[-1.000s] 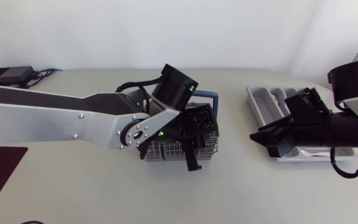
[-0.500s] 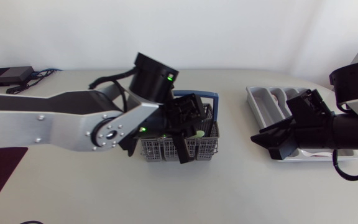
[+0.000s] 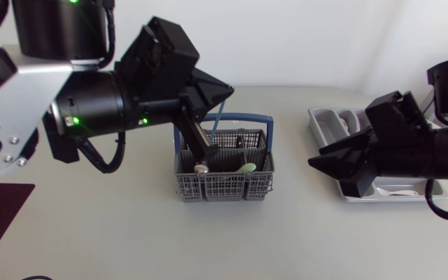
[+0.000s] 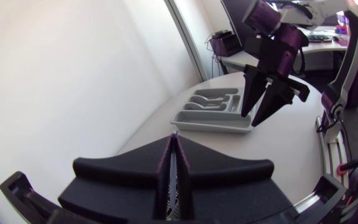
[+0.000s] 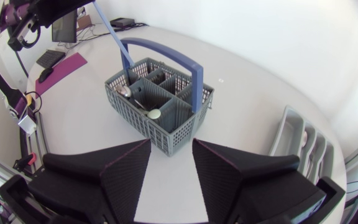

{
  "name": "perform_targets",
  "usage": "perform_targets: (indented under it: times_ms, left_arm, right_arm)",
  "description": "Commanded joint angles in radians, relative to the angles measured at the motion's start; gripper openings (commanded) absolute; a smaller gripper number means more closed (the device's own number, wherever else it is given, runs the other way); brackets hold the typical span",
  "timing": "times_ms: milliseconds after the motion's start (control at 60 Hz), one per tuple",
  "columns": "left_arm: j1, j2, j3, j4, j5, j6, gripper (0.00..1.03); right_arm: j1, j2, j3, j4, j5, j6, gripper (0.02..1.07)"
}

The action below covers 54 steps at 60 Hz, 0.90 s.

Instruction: Sort the cutlery from the basket into the organizer compartments.

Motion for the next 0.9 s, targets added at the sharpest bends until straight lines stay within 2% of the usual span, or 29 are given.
perform_targets:
  times_ms: [0,117,283,483,633,883]
  left_arm:
    - [0.034,-0.024,0.06,-0.012,0.029,-0.113,0.04]
    - [0.072,-0.008,0.116,-0.06,0.081,-0.219,0.04]
    - [0.124,0.056,0.188,-0.118,0.23,-0.365,0.04]
    - [0.135,0.136,0.244,-0.152,0.362,-0.481,0.04]
    - [0.16,0.202,0.291,-0.178,0.494,-0.573,0.04]
    - [0.18,0.237,0.326,-0.184,0.564,-0.625,0.04]
  right_arm:
    - [0.024,-0.033,0.045,-0.015,0.001,0.025,0.56]
    - [0.073,-0.054,0.081,-0.015,0.001,0.047,0.58]
    - [0.168,-0.039,0.119,0.011,0.001,0.088,0.63]
    - [0.214,0.03,0.133,0.091,0.001,0.119,0.66]
    - [0.222,0.085,0.133,0.149,-0.005,0.119,0.66]
    - [0.257,0.154,0.145,0.201,-0.013,0.13,0.66]
